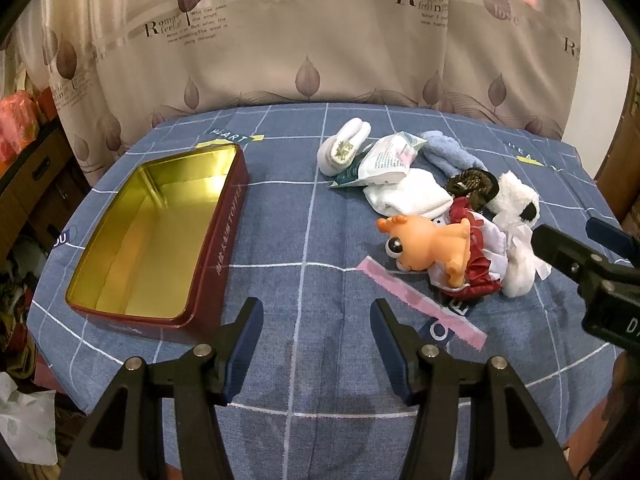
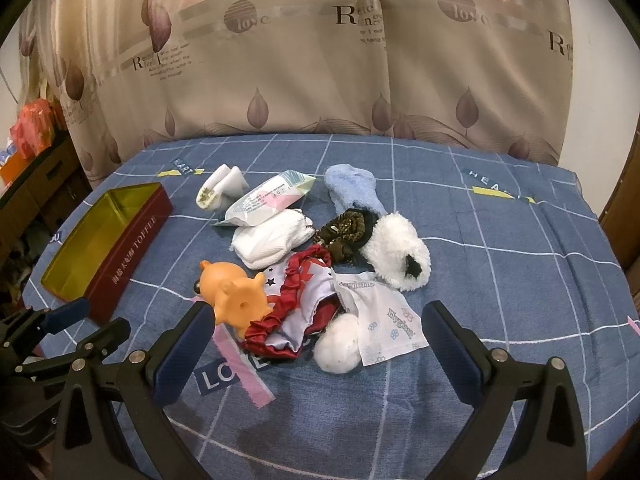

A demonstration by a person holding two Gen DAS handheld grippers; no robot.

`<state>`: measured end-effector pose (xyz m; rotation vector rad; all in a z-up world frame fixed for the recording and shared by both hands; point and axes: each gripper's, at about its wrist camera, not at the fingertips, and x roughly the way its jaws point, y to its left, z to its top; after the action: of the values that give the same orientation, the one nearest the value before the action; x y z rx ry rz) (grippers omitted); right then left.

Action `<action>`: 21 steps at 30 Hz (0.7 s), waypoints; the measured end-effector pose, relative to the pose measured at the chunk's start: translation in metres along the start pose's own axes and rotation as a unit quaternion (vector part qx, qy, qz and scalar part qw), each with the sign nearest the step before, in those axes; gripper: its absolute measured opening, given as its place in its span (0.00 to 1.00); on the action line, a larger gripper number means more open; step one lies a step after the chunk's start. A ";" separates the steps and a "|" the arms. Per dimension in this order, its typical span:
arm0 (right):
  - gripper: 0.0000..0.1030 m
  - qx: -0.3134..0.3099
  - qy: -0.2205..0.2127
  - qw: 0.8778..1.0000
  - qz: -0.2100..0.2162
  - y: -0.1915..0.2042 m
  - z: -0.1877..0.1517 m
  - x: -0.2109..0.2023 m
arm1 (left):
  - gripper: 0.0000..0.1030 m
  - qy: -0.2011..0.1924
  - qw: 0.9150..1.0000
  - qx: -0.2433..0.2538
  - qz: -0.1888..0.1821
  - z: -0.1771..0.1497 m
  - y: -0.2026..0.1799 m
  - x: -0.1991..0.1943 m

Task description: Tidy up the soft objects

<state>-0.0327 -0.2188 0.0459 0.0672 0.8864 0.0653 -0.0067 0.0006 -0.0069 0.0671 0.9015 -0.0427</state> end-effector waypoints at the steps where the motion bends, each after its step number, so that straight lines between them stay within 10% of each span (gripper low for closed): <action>1: 0.99 0.001 0.001 1.000 0.002 -0.002 0.000 0.001 | 0.55 0.000 1.000 0.000 0.000 0.000 0.000 0.001; 21: 0.98 0.025 0.004 0.998 -0.056 -0.060 0.009 0.034 | 0.55 0.017 1.000 0.010 -0.006 0.002 0.003 0.023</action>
<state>-0.0022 -0.2759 0.0200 0.0647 0.8983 -0.0615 0.0089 0.0036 -0.0235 0.0813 0.9354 -0.0616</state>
